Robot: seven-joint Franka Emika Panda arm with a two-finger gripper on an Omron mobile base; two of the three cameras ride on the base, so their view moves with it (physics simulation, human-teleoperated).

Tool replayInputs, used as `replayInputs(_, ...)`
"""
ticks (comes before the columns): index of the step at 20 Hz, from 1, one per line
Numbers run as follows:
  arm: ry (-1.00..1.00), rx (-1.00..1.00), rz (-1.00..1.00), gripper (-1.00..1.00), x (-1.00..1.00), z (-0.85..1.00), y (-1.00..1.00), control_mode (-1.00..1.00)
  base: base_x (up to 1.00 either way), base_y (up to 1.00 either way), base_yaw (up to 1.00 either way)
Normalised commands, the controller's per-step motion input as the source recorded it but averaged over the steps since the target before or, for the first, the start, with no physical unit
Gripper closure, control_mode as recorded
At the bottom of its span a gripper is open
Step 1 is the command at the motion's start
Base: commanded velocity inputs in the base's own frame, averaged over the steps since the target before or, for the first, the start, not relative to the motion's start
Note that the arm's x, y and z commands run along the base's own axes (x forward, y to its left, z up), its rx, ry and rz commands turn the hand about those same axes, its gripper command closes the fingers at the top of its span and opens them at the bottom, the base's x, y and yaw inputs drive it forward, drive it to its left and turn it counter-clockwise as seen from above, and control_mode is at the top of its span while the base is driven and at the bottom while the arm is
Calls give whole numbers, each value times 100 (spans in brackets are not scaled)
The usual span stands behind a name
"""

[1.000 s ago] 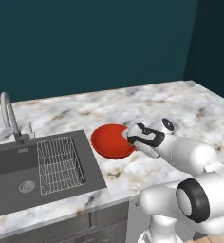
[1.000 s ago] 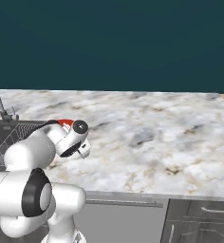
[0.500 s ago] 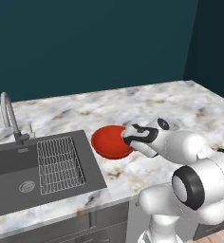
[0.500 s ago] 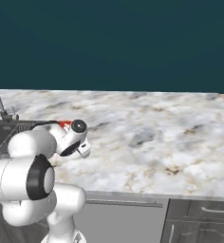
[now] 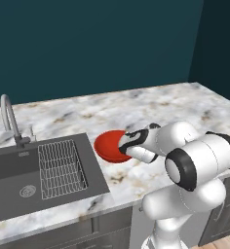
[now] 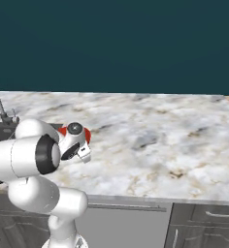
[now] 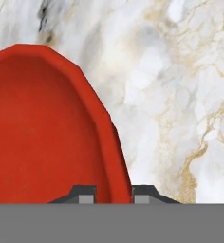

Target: Pick the cup and bowl from the counter and place them on the counter next to the sink.

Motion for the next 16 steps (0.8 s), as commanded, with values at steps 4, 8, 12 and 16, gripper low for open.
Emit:
replayInputs(4, 0, 0, 0, 100, -5, -25, 3, -100, 0, 0, 0)
replayInputs(8, 0, 0, 0, -100, -1, 0, 2, -100, 0, 0, 0)
replayInputs(12, 0, 0, 0, -100, 0, 0, 0, -100, 0, 0, 0)
replayInputs(16, -2, 0, 0, -100, -3, 4, 0, -100, 0, 0, 0)
